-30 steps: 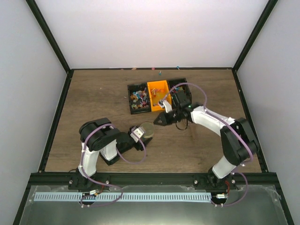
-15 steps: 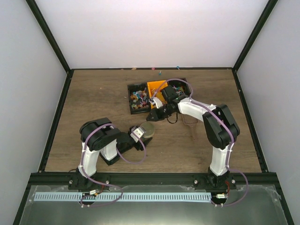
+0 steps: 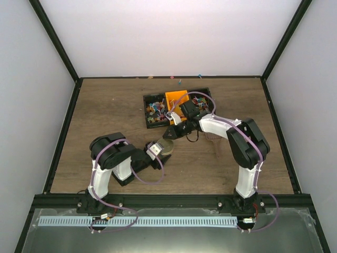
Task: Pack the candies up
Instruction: Screw the bottle lid onto the packing bottle.
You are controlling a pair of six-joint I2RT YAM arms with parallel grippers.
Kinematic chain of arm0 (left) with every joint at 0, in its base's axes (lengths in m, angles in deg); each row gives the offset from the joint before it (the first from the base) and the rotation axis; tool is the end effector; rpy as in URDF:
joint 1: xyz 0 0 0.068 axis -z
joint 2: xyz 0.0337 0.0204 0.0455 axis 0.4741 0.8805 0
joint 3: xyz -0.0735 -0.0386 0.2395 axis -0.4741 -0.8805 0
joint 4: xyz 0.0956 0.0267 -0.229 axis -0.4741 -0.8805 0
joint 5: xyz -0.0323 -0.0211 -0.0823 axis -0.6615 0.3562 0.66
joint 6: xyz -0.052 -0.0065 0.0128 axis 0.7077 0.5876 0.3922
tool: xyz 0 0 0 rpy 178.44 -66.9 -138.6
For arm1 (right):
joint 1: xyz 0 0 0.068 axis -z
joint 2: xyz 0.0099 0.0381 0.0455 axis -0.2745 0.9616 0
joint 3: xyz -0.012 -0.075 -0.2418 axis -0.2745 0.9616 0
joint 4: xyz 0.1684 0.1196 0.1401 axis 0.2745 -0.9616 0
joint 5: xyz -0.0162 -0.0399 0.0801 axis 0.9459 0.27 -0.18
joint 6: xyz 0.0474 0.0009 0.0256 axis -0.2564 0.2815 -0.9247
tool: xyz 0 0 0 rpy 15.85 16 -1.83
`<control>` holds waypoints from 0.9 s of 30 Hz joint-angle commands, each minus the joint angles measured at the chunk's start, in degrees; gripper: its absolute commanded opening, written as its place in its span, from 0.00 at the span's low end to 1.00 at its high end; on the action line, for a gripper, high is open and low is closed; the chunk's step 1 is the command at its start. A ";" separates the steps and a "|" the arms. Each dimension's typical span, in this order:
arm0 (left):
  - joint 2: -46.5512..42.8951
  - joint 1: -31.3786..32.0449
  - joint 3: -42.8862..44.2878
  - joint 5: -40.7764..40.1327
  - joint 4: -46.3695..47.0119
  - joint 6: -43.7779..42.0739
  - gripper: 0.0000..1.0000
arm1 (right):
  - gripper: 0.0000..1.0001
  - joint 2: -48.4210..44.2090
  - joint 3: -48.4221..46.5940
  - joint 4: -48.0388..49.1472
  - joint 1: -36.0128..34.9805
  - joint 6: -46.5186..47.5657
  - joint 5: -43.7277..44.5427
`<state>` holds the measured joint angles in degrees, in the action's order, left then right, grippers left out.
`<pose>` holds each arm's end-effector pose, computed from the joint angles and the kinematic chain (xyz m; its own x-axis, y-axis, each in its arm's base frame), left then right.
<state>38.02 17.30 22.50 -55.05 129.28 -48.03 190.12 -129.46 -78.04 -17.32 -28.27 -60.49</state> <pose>0.1685 -0.1751 0.0579 -0.1683 0.2518 -0.9530 0.7643 0.6439 0.0351 0.2914 0.2187 0.1581 -0.8282 -0.3838 -0.4083 -0.5596 0.5276 0.6391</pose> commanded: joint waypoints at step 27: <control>2.64 -0.17 0.29 0.14 -10.74 3.42 0.82 | 0.01 -8.06 22.89 3.99 -1.20 -4.06 -4.38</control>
<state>38.46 18.13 22.50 -51.77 129.80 -48.90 181.79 -113.38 -60.58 -16.32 -31.09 -61.26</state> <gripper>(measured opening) 0.834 0.011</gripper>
